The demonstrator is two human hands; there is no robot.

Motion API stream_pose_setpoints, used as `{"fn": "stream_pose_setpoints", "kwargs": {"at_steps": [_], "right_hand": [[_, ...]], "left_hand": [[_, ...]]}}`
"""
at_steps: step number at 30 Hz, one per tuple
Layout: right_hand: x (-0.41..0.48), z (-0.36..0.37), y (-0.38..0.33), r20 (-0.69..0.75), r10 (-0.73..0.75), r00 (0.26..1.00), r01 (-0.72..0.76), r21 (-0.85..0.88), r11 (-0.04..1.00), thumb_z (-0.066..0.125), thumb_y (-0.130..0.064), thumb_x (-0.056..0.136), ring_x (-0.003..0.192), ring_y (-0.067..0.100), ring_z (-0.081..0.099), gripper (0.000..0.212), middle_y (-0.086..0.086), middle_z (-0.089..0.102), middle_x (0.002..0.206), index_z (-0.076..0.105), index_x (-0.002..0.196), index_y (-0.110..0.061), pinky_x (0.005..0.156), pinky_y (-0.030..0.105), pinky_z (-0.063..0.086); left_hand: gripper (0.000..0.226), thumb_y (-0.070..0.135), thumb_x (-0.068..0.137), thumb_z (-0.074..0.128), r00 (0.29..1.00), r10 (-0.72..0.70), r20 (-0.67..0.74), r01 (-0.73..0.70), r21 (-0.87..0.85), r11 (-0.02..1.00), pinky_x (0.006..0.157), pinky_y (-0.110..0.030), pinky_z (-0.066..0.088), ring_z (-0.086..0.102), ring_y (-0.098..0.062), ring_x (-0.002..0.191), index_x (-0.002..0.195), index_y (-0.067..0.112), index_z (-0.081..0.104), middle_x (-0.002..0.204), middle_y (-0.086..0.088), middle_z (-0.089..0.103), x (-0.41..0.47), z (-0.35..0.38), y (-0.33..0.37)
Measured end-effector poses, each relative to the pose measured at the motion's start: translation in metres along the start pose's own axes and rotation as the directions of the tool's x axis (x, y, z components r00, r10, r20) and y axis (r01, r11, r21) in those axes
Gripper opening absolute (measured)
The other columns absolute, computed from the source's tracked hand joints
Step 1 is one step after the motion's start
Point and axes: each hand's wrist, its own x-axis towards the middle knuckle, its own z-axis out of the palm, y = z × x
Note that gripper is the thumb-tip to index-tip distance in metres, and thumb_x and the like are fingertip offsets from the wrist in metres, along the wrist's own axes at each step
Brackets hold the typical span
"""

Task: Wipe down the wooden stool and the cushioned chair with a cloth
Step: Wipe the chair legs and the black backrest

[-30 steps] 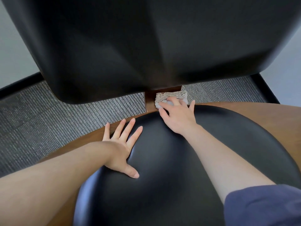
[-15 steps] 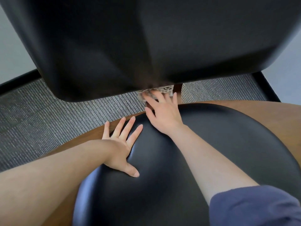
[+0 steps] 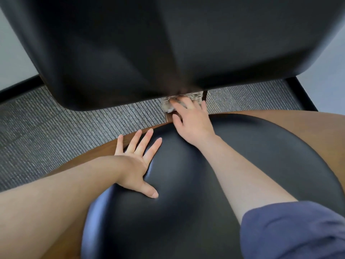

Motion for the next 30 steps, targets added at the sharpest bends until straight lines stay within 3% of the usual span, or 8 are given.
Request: {"fn": "stream_pose_setpoints", "kwargs": {"at_steps": [3,10,15,20,22,27,30], "right_hand": [[0.0,-0.004,0.019,-0.03,0.123,0.992,-0.122,0.033,0.992,0.04,-0.035,0.09,0.123,0.038,0.042,0.047,0.002,0.045,0.139,0.052,0.135,-0.027,0.11,0.054,0.025],[0.002,0.001,-0.013,0.039,-0.003,0.999,0.003,0.012,1.0,0.04,-0.037,0.095,0.129,0.034,0.042,0.047,-0.004,0.041,0.145,0.044,0.141,-0.032,0.115,0.054,0.017],[-0.002,-0.006,0.029,0.096,0.187,0.978,-0.193,0.057,0.98,0.042,-0.037,0.095,0.13,0.033,0.039,0.046,-0.005,0.039,0.144,0.044,0.141,-0.034,0.114,0.058,0.016],[0.001,-0.003,-0.021,0.181,0.004,0.983,0.006,-0.056,0.998,0.034,-0.045,0.096,0.129,0.036,0.04,0.048,-0.007,0.039,0.148,0.042,0.143,-0.035,0.114,0.055,0.015],[0.001,-0.005,-0.013,0.187,0.017,0.982,-0.005,-0.066,0.998,0.033,-0.045,0.097,0.13,0.034,0.04,0.047,-0.01,0.038,0.149,0.042,0.142,-0.036,0.114,0.058,0.014],[-0.004,-0.011,0.023,0.224,0.204,0.953,-0.197,-0.052,0.979,0.033,-0.045,0.098,0.134,0.03,0.037,0.046,-0.009,0.037,0.149,0.044,0.142,-0.035,0.114,0.06,0.013],[-0.003,-0.007,-0.015,0.251,0.061,0.966,-0.045,-0.07,0.997,0.03,-0.048,0.097,0.128,0.032,0.042,0.047,-0.007,0.042,0.145,0.047,0.139,-0.036,0.111,0.058,0.015]], "left_hand": [[0.133,0.086,0.063,0.056,1.0,0.004,-0.005,-0.004,0.002,1.0,0.109,-0.064,-0.02,-0.049,-0.027,0.131,0.112,0.033,-0.055,0.135,-0.003,-0.059,0.0,0.001,0.0],[0.133,0.089,0.06,0.054,1.0,0.009,-0.024,-0.009,0.007,1.0,0.108,-0.063,-0.022,-0.049,-0.027,0.131,0.11,0.034,-0.057,0.135,-0.003,-0.059,0.001,0.002,-0.002],[0.134,0.088,0.061,0.054,1.0,0.014,-0.025,-0.013,0.009,1.0,0.109,-0.064,-0.02,-0.048,-0.027,0.131,0.117,0.033,-0.055,0.136,-0.003,-0.059,0.002,0.003,-0.001],[0.133,0.088,0.06,0.055,0.999,0.005,-0.034,-0.005,-0.001,1.0,0.109,-0.063,-0.021,-0.048,-0.026,0.132,0.111,0.035,-0.057,0.135,-0.002,-0.059,-0.001,0.002,-0.001],[0.134,0.088,0.06,0.055,0.999,0.007,-0.034,-0.007,0.001,1.0,0.109,-0.063,-0.021,-0.048,-0.026,0.132,0.111,0.035,-0.057,0.135,-0.001,-0.059,-0.001,0.002,-0.001],[0.134,0.088,0.061,0.055,1.0,0.004,-0.019,-0.004,0.002,1.0,0.109,-0.063,-0.021,-0.048,-0.027,0.132,0.115,0.034,-0.055,0.137,-0.003,-0.058,0.001,0.002,-0.001],[0.134,0.088,0.06,0.055,1.0,0.004,-0.027,-0.004,0.001,1.0,0.108,-0.063,-0.022,-0.047,-0.027,0.132,0.11,0.035,-0.057,0.136,-0.003,-0.059,0.001,0.002,-0.001]]}}
